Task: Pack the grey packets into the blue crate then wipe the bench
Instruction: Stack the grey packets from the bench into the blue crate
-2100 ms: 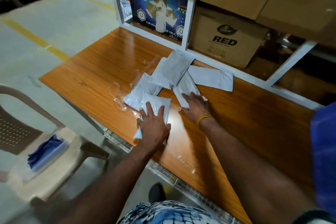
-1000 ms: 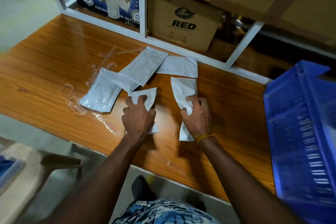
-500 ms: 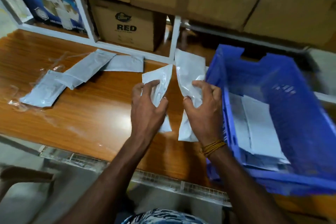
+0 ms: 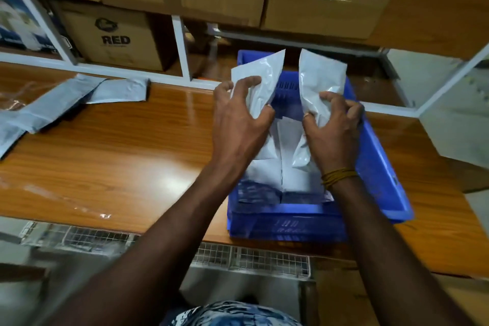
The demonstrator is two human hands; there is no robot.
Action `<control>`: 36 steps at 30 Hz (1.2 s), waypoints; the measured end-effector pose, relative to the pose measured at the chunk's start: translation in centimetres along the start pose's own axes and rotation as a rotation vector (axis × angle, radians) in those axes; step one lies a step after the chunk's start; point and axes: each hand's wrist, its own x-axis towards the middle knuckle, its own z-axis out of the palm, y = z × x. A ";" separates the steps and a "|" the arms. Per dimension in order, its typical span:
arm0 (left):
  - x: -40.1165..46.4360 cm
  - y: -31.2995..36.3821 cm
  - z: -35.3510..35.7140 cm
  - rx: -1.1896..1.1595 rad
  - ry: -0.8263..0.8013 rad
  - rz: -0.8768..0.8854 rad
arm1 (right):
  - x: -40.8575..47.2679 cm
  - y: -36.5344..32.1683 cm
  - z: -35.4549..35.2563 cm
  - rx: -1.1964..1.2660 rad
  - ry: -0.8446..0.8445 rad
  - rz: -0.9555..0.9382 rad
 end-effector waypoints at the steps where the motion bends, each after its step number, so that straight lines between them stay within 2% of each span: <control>1: 0.3 0.2 0.9 0.018 -0.021 -0.003 | 0.6 0.8 0.7 -0.036 -0.024 0.012; 4: 1.3 0.3 3.8 0.097 -0.091 -0.058 | 2.1 3.0 3.2 -0.149 -0.148 0.080; 9: 2.4 -0.1 7.8 0.353 -0.223 -0.166 | 2.4 6.4 6.1 -0.293 -0.449 0.192; 13: 2.9 -1.8 10.2 0.493 -0.319 -0.236 | 2.3 7.4 6.8 -0.368 -0.672 0.235; 16: 2.7 -3.4 11.3 0.586 -0.351 -0.254 | 2.3 7.6 6.8 -0.370 -0.768 0.254; 19: 2.7 -5.6 12.3 0.655 -0.450 -0.330 | 2.6 7.9 6.4 -0.267 -0.718 0.301; 22: 2.8 -6.9 12.9 0.733 -0.607 -0.394 | 3.0 7.6 5.6 -0.080 -0.560 0.355; 25: 3.2 -6.6 13.0 0.735 -0.655 -0.420 | 3.0 6.6 4.3 0.085 -0.377 0.281; 28: 3.1 -5.0 10.8 0.610 -0.558 -0.297 | 1.9 5.4 2.5 0.167 -0.259 0.154; 33: 0.4 -2.4 3.2 0.212 -0.213 0.011 | -0.5 2.5 0.9 0.336 -0.163 -0.024; 36: -1.4 -3.1 -1.5 0.097 -0.037 0.030 | -1.7 -0.5 1.2 0.409 -0.198 -0.105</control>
